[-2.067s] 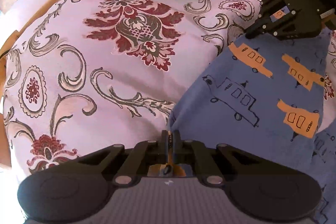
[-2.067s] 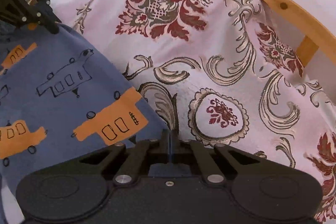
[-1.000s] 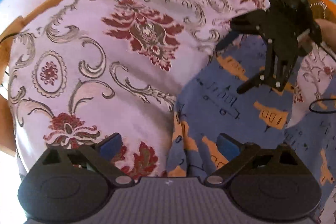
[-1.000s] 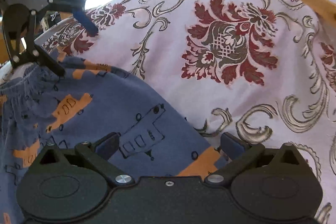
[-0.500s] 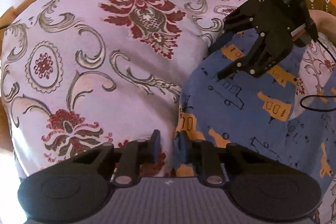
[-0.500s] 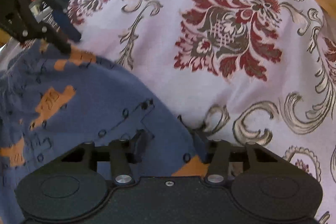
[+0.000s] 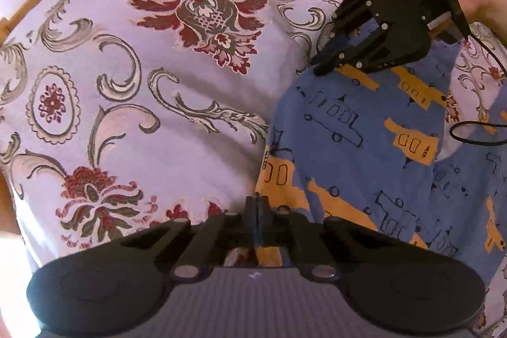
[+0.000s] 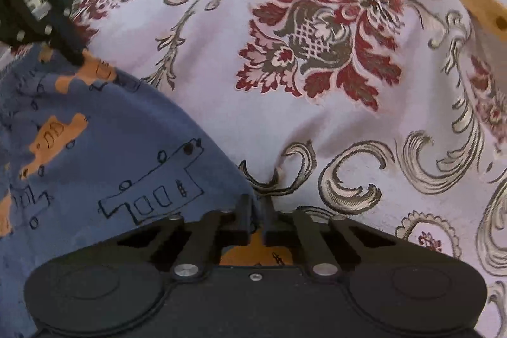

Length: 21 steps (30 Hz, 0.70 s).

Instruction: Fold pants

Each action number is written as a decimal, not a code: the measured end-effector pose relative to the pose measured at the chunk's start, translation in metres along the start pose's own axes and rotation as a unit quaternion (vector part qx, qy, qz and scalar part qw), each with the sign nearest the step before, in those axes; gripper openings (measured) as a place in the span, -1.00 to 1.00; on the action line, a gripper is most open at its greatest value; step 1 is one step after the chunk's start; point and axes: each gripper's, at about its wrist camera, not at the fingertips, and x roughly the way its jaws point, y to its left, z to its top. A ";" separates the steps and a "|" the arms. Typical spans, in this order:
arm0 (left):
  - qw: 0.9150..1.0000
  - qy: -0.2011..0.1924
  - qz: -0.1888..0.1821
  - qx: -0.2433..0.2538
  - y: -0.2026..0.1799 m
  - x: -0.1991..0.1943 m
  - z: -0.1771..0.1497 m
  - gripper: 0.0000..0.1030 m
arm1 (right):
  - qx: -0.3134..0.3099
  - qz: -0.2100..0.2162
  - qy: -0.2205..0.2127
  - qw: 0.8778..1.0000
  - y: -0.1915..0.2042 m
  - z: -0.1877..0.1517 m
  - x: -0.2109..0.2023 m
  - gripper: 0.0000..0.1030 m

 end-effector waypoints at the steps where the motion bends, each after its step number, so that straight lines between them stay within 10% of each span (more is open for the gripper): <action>1: 1.000 -0.005 0.006 0.001 -0.002 -0.002 -0.001 -0.99 | -0.002 -0.006 -0.006 1.000 0.003 0.000 -0.003 -1.00; 21: 0.981 -0.157 0.108 0.046 -0.067 -0.068 -0.050 -1.00 | -0.032 -0.174 -0.146 0.973 0.099 -0.054 -0.132 -1.00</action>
